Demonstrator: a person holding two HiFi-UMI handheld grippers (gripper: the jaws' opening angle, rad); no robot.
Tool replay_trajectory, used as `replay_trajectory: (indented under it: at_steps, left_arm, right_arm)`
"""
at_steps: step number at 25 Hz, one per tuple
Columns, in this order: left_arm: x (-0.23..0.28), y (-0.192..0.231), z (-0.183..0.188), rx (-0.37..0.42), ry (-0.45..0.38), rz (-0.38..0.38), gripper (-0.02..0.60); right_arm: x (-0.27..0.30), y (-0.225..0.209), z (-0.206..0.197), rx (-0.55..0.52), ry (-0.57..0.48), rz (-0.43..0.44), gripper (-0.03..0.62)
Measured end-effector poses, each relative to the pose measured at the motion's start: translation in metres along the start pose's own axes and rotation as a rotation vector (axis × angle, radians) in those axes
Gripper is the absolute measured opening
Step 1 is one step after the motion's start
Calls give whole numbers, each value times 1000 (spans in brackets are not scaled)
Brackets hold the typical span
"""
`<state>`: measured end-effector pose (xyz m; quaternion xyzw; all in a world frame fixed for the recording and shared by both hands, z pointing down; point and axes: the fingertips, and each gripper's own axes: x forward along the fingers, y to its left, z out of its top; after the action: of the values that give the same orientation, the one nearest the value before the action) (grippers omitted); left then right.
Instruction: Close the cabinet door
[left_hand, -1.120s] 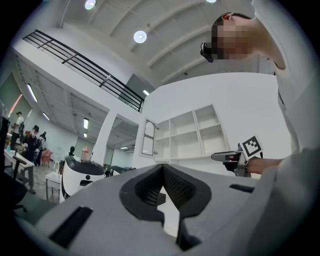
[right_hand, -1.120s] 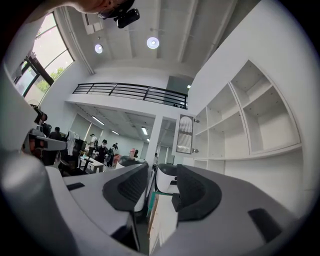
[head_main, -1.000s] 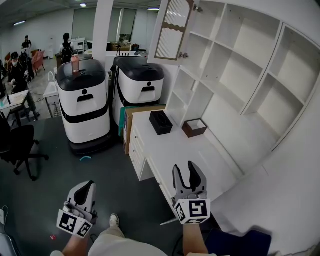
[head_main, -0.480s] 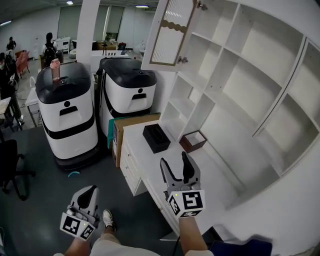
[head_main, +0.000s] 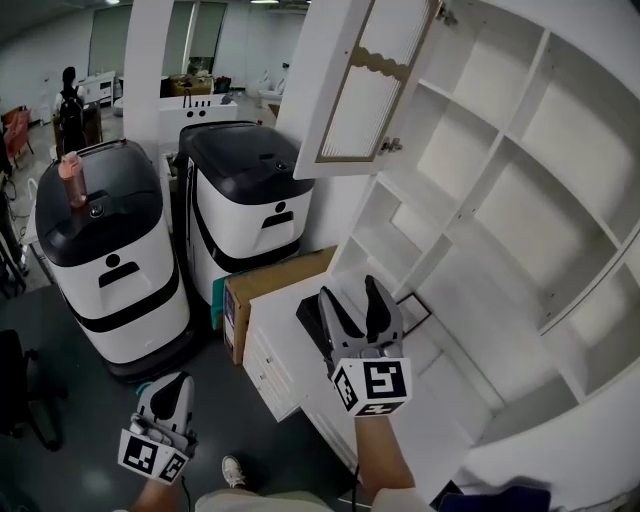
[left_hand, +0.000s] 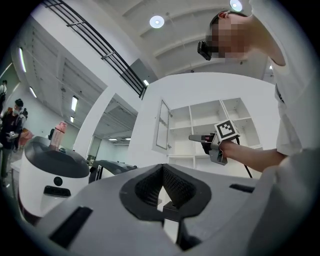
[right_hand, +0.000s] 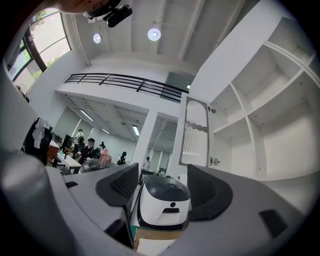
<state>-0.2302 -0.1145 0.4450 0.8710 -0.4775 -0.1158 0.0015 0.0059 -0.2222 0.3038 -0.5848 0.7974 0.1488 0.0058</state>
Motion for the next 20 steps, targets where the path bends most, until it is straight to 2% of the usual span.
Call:
replay_trajectory:
  at_steps: [4, 8, 20]
  left_arm:
    - [34, 15, -8, -37, 8, -32, 6]
    - [57, 18, -3, -31, -12, -46, 6]
    - [92, 45, 11, 11, -77, 77, 6]
  right_arm:
    - [34, -7, -1, -21, 10, -15, 281]
    - [64, -19, -7, -20, 11, -27, 281]
    - [177, -37, -2, -59, -26, 39, 301]
